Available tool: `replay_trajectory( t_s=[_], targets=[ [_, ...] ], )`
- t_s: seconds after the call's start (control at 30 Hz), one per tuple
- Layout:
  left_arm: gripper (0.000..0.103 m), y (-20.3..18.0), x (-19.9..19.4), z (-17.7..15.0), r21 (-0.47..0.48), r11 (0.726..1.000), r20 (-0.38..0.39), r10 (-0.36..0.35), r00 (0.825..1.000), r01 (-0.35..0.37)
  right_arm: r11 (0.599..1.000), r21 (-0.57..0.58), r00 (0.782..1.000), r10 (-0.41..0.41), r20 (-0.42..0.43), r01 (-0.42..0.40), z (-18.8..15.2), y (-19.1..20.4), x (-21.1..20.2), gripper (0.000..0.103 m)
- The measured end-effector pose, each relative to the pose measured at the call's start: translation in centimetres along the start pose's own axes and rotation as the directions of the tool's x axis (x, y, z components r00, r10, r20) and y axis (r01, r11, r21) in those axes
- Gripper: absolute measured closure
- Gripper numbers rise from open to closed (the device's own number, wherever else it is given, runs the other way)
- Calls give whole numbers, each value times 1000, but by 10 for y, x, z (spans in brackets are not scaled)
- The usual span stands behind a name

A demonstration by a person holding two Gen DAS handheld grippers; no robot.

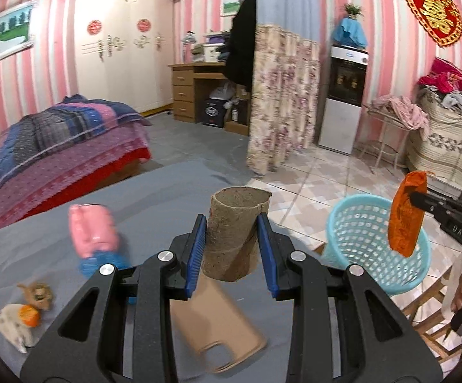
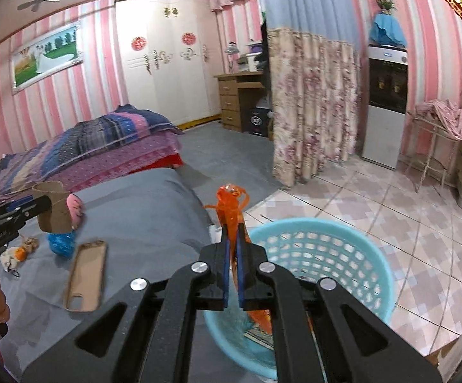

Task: Collect trash
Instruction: 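Carry the tube to the blue basket and release it while the right tool drops the wrapper in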

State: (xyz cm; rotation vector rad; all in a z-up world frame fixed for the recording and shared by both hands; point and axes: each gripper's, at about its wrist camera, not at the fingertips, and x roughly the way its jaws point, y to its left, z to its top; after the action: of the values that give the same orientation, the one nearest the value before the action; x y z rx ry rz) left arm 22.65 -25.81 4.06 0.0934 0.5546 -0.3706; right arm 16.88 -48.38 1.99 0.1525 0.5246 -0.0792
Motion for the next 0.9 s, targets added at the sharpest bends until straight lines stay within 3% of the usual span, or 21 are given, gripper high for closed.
replay_trajectory(
  t_s=[0.47, 0.9],
  targets=[
    [72, -87, 54, -5, 93, 986, -46, -132, 990, 136, 994, 76, 996, -80, -40, 82, -18, -52, 11, 99],
    [72, -141, 95, -25, 145, 968, -112, -189, 976, 204, 985, 119, 992, -117, -49, 122, -30, -72, 21, 99]
  ],
)
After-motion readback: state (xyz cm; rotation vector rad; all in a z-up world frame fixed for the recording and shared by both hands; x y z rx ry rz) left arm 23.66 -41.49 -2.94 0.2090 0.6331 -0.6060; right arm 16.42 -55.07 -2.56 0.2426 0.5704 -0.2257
